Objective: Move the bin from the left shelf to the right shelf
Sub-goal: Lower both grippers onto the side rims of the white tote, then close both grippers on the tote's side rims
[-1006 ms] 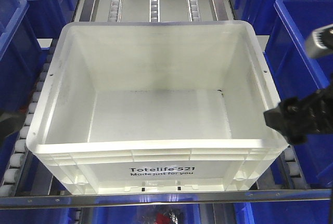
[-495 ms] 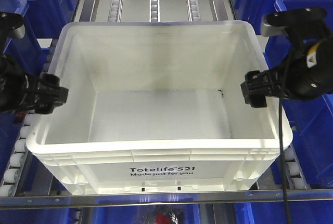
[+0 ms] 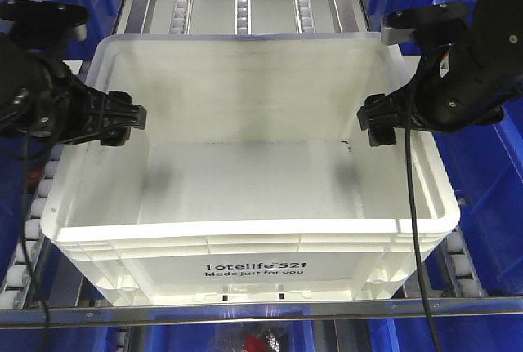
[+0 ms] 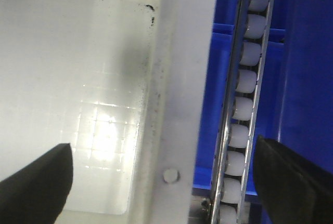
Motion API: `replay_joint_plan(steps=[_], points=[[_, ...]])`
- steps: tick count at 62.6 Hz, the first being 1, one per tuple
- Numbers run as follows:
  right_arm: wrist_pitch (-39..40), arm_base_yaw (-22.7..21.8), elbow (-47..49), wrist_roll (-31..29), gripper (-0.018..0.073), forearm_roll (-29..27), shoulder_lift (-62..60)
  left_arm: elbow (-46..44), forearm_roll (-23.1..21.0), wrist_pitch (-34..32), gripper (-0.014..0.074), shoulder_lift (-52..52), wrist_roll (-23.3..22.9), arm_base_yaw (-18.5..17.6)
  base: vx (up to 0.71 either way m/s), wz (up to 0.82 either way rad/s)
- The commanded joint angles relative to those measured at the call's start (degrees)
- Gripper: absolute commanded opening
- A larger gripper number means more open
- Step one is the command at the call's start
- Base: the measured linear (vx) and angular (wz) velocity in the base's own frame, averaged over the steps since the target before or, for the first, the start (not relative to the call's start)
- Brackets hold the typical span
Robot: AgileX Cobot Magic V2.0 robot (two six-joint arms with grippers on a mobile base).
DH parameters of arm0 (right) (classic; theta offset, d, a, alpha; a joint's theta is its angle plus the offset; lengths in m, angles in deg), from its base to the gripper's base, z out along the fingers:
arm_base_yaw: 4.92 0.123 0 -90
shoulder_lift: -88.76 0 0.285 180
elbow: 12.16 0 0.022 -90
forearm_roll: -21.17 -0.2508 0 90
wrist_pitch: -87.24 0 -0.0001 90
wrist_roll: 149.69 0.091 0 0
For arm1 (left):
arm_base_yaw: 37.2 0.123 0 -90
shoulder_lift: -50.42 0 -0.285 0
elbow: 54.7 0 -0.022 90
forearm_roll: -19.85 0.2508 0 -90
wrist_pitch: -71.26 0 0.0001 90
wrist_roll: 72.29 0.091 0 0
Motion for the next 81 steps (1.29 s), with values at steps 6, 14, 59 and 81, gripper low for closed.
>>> replay_joint_plan(steps=[6,14,59,81], points=[[2.89,-0.28,1.85,-0.66,0.0654,1.21,-0.74,-3.14,1.10,-2.68,0.0591,1.46,-0.85,1.06,0.00,0.00],[3.87,-0.28,1.79,-0.80,0.0650,1.33,-0.54,-3.18,-0.63,-2.81,0.0591,2.49,0.32,3.28,0.00,0.00],[3.38,-0.28,1.79,5.56,0.0544,2.46,-0.07,-3.18,-6.26,-3.66,0.0591,3.02,5.42,4.99,0.00,0.00],[2.74,-0.28,1.79,9.11,0.0503,3.15,-0.07,-3.18,-6.26,-3.66,0.0591,3.02,5.42,4.99,0.00,0.00]])
